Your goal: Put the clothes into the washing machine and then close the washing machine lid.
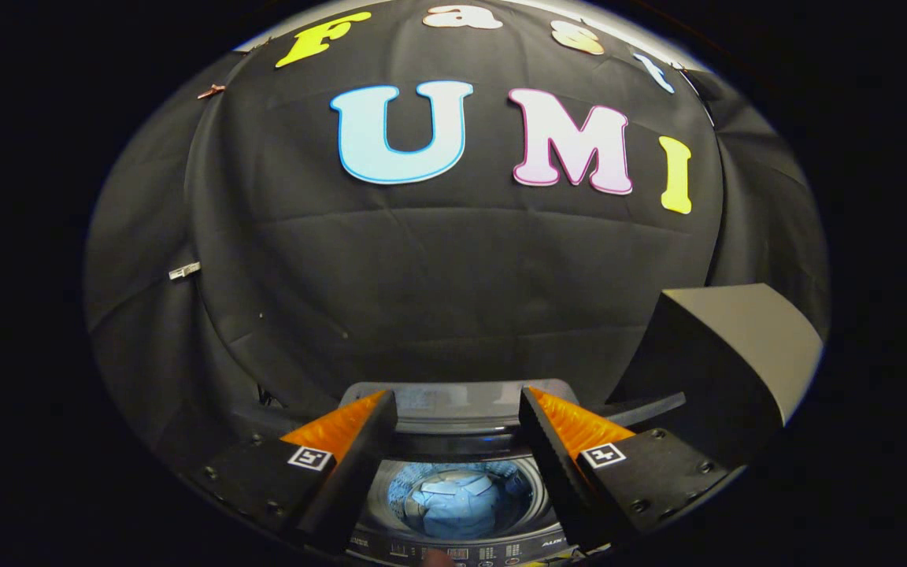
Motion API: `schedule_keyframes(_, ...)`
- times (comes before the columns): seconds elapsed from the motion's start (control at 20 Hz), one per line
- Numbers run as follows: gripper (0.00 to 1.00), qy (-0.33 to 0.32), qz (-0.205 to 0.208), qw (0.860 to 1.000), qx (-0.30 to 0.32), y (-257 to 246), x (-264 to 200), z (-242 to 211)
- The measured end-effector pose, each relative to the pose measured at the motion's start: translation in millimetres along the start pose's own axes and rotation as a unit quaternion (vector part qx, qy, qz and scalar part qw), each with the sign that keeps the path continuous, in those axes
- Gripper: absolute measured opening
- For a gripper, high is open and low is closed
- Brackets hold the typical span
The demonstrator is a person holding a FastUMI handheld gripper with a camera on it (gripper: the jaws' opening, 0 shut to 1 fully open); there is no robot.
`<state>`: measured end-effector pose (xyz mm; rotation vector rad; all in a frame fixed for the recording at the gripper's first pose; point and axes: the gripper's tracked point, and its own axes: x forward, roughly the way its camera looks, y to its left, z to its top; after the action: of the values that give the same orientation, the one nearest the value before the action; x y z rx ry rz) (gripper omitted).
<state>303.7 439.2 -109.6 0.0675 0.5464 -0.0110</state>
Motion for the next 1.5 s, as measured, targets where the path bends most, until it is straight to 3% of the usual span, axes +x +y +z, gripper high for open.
schedule_keyframes(0.3, 1.0, 0.03, -0.001, 0.999, -0.026, 13, 16, -64)
schedule_keyframes(0.5, 1.0, 0.037, 0.0, 0.999, -0.036, 22, 14, -82)
schedule_keyframes(1.1, 1.0, -0.013, 0.011, 0.999, -0.041, 18, -32, -45)
schedule_keyframes(1.5, 0.98, -0.09, 0.031, 0.993, -0.066, -12, -103, 6)
